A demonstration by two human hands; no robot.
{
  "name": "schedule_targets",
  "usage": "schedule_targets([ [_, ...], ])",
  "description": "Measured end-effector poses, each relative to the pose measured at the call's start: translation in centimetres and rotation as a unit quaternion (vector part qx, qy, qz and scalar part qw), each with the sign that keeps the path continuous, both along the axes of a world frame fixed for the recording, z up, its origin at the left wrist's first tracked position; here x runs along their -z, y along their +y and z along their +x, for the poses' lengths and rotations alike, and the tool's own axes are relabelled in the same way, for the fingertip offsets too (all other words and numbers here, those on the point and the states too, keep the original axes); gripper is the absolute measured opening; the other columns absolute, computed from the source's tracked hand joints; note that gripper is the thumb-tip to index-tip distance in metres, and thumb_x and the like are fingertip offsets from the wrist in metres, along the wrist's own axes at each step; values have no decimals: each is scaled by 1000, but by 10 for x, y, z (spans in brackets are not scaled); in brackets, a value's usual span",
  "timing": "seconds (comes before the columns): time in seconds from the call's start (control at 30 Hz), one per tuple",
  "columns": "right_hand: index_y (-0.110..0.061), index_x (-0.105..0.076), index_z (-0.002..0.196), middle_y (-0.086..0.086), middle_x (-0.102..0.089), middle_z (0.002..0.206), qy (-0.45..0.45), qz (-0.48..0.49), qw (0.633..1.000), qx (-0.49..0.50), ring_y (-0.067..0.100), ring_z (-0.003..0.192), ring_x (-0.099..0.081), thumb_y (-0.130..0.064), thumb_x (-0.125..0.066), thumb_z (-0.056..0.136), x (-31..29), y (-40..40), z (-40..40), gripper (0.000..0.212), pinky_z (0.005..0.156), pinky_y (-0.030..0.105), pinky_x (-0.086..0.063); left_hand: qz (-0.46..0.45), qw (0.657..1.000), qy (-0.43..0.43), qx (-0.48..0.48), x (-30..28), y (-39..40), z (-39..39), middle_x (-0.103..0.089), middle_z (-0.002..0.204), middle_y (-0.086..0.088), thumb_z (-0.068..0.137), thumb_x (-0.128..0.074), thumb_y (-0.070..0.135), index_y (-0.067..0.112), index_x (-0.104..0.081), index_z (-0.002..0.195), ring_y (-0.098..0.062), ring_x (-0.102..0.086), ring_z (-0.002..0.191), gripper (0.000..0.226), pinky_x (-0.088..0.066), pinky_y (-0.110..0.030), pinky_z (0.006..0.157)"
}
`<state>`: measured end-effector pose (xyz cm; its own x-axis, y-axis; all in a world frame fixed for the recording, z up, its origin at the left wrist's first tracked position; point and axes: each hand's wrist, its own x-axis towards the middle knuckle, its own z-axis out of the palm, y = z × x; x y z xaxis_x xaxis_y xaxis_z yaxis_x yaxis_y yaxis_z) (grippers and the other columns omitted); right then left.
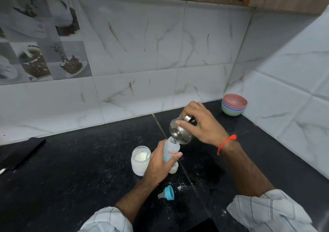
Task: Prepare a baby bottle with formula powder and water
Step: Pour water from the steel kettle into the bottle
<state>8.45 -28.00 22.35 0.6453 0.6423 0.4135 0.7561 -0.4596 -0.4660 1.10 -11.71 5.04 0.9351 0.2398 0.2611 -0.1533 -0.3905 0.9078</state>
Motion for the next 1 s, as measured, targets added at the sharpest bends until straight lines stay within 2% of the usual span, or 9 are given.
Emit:
schedule_targets([
  [0.1,-29,-56,80,-5,-54,87,74,129,987,57,11,82,-51,-34,-76,95,23,-12,11,25,74,20,-43,-2,1000,-4,-4,2,1,-2,-67,112,23,83,-67,75,72,-40,118,1,-65,105,45,-51,-12,81],
  [0.17,-28,-53,76,-8,-49,79,149,230,957,94,8,73,-47,-34,-75,95,46,-23,18,31,70,16,-42,-7,1000,-4,-7,4,3,-3,-66,113,21,84,-68,71,67,-43,120,0,-64,105,45,-52,-16,82],
  [0.3,-26,-54,73,-11,-51,69,268,388,860,196,2,65,-49,-25,-76,97,113,-43,31,33,66,16,-45,-21,1000,-1,-15,5,5,-5,-67,114,17,84,-68,70,53,-45,125,0,-65,104,50,-54,-19,83],
  [0.43,-22,-48,72,-3,-45,68,314,466,751,346,6,60,-43,-19,-76,96,177,-56,34,37,63,28,-40,-25,999,-8,-26,0,6,-7,-68,112,16,82,-67,70,52,-46,122,1,-65,104,48,-51,-12,81],
  [0.53,-23,-44,70,-1,-46,69,342,504,684,402,12,63,-43,-21,-73,99,207,-63,30,40,59,29,-36,-21,999,-12,-32,-2,8,-9,-67,113,17,83,-66,70,48,-45,125,3,-63,105,52,-48,-9,80],
  [0.6,-23,-43,70,0,-46,69,338,515,669,416,13,62,-42,-20,-70,100,218,-66,27,41,58,29,-35,-20,999,-14,-35,-2,8,-9,-66,114,17,83,-65,71,44,-44,128,4,-62,106,56,-47,-8,81],
  [1.0,-21,-46,73,0,-45,71,329,512,659,443,12,64,-41,-19,-69,101,254,-68,16,36,64,30,-38,-21,999,-13,-31,-1,10,-12,-67,115,17,85,-66,69,40,-47,130,2,-63,107,56,-46,-7,82],
])
